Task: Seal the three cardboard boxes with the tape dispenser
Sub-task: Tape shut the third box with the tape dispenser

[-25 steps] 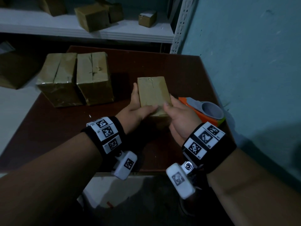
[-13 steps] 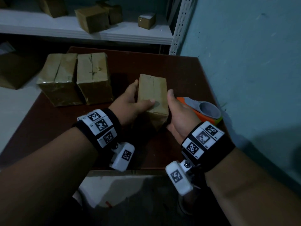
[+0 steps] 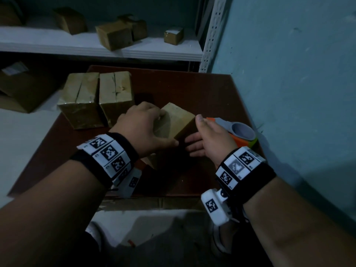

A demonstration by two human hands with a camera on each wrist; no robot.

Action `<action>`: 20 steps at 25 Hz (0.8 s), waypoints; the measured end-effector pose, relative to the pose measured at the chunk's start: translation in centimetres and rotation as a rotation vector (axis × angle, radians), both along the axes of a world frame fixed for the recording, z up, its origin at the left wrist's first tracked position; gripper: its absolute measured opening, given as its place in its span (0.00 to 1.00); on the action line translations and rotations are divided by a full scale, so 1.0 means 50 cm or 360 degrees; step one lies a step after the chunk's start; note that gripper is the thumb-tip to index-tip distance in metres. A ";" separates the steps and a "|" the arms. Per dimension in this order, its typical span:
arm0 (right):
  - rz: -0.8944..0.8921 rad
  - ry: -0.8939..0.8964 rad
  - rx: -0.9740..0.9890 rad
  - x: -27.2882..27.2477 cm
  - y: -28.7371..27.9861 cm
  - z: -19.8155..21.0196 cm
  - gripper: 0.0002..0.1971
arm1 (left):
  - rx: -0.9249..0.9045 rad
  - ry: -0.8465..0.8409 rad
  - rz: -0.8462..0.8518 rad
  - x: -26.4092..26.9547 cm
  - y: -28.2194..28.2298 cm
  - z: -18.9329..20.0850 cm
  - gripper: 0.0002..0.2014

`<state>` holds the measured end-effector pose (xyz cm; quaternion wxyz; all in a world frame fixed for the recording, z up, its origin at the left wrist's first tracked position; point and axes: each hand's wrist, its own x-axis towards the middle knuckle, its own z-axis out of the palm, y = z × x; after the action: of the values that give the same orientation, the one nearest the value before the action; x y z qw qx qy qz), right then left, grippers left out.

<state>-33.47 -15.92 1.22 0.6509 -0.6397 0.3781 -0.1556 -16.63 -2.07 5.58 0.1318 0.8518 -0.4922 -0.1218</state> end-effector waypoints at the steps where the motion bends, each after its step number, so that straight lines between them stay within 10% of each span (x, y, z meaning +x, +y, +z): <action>1: -0.0017 0.0041 -0.0109 -0.005 -0.004 0.001 0.18 | 0.0018 -0.0036 -0.0044 0.001 0.002 0.001 0.48; 13: -0.0474 0.0071 -0.0645 -0.090 -0.077 0.043 0.14 | -0.0252 -0.0169 -0.0094 -0.020 0.007 -0.002 0.17; 20: -0.0382 0.0440 -0.0993 -0.102 -0.113 0.044 0.11 | -0.0019 -0.0237 -0.0364 -0.015 -0.020 -0.046 0.39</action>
<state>-38.56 -21.60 3.41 0.3442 -0.7735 0.4693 -0.2509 -17.38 -3.07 3.29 0.0853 0.7959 -0.5953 -0.0695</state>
